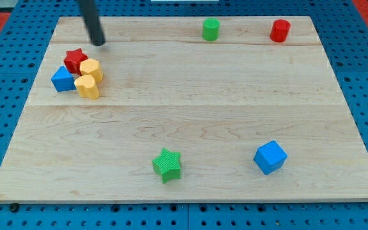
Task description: Push the green circle right to the yellow hexagon
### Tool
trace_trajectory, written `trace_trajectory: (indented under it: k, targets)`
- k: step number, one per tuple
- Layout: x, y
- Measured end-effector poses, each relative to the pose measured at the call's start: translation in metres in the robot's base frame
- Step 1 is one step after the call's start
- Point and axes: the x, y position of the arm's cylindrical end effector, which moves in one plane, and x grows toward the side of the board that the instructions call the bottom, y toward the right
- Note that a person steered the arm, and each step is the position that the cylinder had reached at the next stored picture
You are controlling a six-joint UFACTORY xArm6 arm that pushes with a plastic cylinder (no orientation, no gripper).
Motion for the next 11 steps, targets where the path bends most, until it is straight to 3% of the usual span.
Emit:
trace_trajectory:
  k: [3,4,6,9,11]
  targets:
    - [-0.070,0.186]
    - [-0.047,0.227]
    - [0.014,0.235]
    - [0.041,0.117]
    - [0.067,0.124]
